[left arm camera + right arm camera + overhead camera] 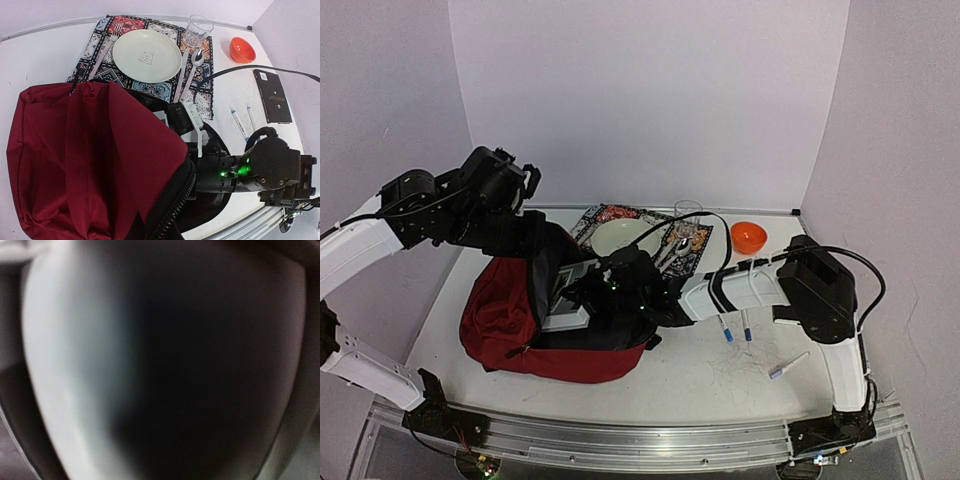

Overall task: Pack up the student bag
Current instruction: Place the book in the largest pocket of the bag.

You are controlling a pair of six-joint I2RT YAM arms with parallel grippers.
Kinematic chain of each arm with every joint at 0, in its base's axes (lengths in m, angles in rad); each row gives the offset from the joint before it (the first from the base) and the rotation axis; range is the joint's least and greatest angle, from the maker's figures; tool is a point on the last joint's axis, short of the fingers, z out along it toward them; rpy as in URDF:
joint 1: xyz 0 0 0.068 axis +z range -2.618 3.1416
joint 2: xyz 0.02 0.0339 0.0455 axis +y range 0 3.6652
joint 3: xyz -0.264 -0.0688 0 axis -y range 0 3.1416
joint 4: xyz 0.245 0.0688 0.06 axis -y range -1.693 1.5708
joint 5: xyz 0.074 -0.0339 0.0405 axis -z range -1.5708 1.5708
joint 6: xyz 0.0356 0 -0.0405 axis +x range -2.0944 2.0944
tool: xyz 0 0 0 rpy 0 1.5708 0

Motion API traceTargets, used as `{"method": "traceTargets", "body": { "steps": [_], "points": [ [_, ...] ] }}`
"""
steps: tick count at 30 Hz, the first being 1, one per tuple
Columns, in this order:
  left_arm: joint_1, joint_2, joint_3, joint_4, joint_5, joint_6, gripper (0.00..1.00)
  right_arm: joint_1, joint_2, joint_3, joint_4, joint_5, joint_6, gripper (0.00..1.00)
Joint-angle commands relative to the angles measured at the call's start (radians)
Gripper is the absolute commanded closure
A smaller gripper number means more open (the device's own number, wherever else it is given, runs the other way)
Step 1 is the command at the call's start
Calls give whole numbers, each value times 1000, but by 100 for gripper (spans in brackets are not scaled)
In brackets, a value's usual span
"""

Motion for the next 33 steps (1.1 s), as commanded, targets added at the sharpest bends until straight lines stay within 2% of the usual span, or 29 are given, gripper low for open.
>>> {"method": "traceTargets", "body": {
  "steps": [1,6,8,12,18,25,30,33],
  "points": [
    [1,-50,-4,79,0,-12,100,29,54,84,77,82,76,66],
    [1,-58,-19,95,25,-11,100,52,89,102,61,150,64,61],
    [1,-65,-28,99,23,-11,100,52,84,98,25,162,48,53],
    [1,-74,-42,101,1,-4,100,54,39,59,-42,175,-1,32],
    [1,-62,-43,101,-23,13,100,54,-53,-30,-124,182,-73,14],
    [1,-52,-76,99,-56,18,100,56,-173,-100,-237,182,-160,2],
    [1,-42,-97,100,-55,13,100,56,-187,-68,-321,167,-209,2],
    [1,-37,-92,101,-47,10,100,58,-106,26,-337,116,-216,2]
  ]
}}
